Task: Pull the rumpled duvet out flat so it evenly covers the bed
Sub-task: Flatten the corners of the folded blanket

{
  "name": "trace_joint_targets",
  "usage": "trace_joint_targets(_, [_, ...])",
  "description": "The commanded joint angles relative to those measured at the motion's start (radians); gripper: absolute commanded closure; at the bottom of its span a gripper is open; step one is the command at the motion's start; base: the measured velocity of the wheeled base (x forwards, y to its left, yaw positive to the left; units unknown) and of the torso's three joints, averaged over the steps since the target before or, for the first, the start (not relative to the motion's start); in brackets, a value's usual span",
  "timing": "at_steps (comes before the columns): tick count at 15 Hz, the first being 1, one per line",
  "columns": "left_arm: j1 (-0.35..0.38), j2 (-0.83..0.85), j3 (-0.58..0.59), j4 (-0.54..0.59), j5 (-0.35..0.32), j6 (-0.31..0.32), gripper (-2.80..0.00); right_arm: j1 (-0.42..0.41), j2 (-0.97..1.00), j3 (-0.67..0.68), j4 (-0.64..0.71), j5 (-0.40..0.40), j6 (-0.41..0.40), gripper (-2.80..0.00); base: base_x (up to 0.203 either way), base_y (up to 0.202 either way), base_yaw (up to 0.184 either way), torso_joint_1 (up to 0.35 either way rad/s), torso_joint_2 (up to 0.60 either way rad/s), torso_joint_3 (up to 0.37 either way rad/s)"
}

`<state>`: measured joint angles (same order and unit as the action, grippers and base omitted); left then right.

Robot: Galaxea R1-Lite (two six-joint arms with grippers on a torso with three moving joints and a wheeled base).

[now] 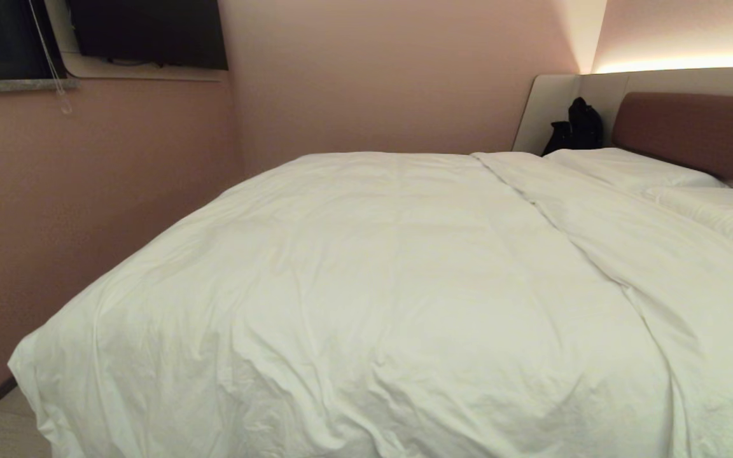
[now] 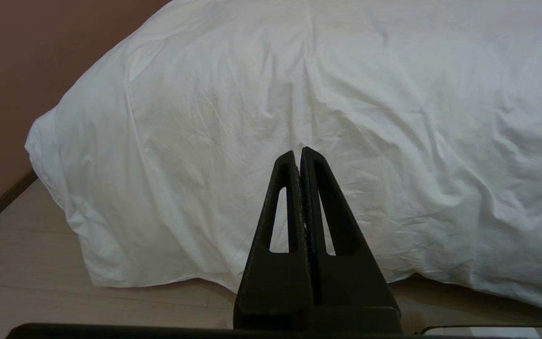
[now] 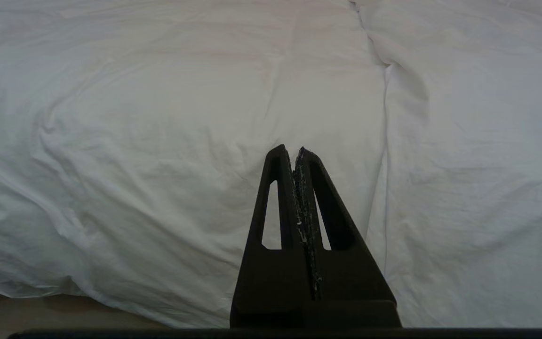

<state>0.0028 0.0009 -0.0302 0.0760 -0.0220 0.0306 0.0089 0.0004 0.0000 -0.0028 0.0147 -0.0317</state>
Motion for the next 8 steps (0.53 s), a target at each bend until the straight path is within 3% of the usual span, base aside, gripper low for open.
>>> trace_joint_targets(1, [0.000, 0.001, 0.001, 0.001, 0.001, 0.000, 0.00, 0.000, 0.001, 0.000, 0.000, 0.001, -0.001, 0.00, 0.000, 0.000, 0.000, 0.000, 0.00, 0.000])
trace_joint_targets(5, [0.001, 0.001, 0.001, -0.001, 0.001, -0.001, 0.00, 0.000, 0.001, 0.000, 0.000, 0.001, -0.001, 0.00, 0.001, 0.017, 0.003, 0.000, 0.00, 0.000])
trace_joint_targets(8, [0.000, 0.001, 0.001, -0.001, 0.001, 0.000, 0.00, 0.000, 0.001, 0.000, 0.000, 0.001, -0.001, 0.00, 0.001, 0.165, 0.003, 0.005, 0.01, 0.002])
